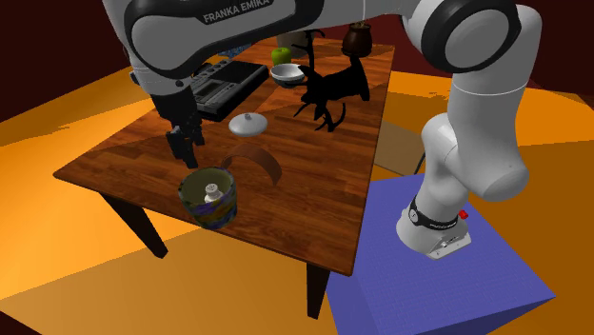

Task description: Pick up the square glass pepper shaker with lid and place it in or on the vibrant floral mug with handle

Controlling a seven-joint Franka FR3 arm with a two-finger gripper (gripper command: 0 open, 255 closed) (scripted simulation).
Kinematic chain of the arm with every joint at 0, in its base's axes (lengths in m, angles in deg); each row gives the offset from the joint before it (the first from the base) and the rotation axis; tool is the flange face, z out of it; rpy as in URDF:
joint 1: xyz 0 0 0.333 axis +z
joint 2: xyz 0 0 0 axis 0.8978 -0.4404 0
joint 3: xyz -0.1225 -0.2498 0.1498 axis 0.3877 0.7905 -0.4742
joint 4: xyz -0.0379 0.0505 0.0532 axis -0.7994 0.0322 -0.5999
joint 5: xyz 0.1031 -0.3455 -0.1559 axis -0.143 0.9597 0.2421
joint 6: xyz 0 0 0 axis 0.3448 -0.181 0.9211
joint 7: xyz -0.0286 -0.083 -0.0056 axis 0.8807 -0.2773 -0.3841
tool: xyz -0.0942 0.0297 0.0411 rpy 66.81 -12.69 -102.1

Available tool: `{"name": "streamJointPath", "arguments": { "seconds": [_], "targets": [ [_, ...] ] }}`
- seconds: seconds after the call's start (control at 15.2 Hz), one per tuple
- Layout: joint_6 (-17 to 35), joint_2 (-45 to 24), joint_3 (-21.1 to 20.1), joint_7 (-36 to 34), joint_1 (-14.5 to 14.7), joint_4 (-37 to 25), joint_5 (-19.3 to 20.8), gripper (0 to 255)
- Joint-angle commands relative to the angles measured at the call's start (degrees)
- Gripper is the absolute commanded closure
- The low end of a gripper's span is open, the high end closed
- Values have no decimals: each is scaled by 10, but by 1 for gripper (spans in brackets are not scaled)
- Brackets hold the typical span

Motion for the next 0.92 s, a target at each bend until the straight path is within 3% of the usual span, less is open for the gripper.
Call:
{"name": "streamJointPath", "arguments": {
  "seconds": [0.0,0.33,0.86],
  "targets": [
    [0,0,0,0,0,0,0,0],
    [-77,-9,2,-1,-7,-86,-1,0],
    [-77,-9,2,-1,-7,-86,-1,0]
  ]
}}
